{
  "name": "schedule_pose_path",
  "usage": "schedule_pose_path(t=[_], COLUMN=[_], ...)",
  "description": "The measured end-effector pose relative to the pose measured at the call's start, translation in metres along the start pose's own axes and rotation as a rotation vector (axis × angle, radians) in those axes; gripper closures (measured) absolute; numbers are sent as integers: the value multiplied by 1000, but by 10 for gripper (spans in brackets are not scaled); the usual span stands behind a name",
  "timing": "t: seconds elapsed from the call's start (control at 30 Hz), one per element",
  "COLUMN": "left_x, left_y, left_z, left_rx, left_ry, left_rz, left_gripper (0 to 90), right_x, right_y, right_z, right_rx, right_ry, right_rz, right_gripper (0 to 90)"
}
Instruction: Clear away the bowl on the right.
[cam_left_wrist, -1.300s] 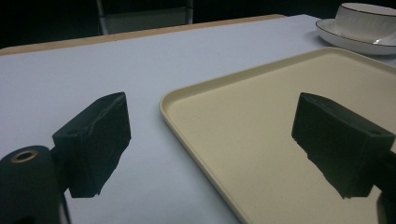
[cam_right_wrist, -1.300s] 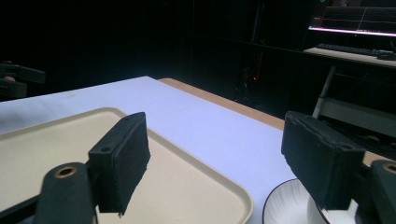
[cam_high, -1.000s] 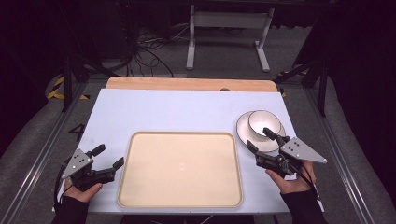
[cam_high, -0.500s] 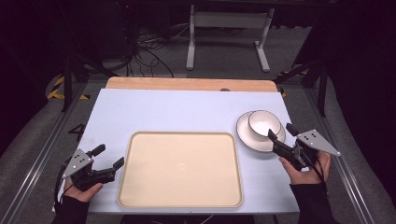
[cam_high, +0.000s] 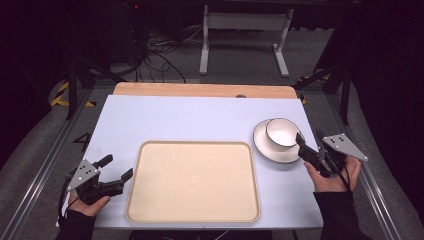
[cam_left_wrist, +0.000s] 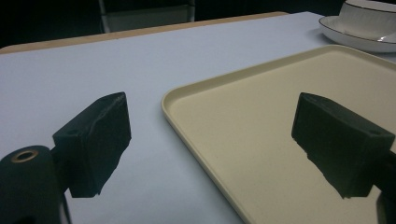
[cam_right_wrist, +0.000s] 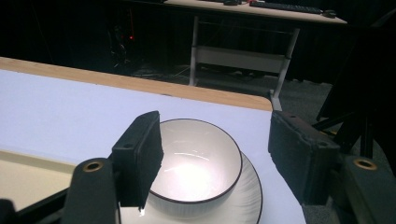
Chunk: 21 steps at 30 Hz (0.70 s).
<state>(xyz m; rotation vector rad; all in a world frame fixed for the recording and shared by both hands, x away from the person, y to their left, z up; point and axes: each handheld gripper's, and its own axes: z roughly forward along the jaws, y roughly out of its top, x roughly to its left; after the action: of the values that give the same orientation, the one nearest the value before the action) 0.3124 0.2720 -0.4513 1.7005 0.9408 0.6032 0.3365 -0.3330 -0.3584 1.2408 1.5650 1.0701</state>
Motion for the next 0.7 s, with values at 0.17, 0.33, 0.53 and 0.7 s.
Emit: schedule_pose_path(t=[0.17,0.33,0.53,0.7], left_x=[-1,-1,-1,0], left_y=[0,0,-1,-1], left_z=[1,1,2,2], left_rx=[5,5,6,12], left_ry=[-2,-1,0,-2], left_rz=[2,1,0,-1], left_gripper=[128,127,127,128], right_x=[-2,-4,-9,-14], right_y=[9,22,37,49], right_z=[5,8,18,29], right_rx=[19,31,92,154], right_ry=[-1,-1,-5,-11], right_rz=[13,14,34,45], right_gripper=[350,346,343,342])
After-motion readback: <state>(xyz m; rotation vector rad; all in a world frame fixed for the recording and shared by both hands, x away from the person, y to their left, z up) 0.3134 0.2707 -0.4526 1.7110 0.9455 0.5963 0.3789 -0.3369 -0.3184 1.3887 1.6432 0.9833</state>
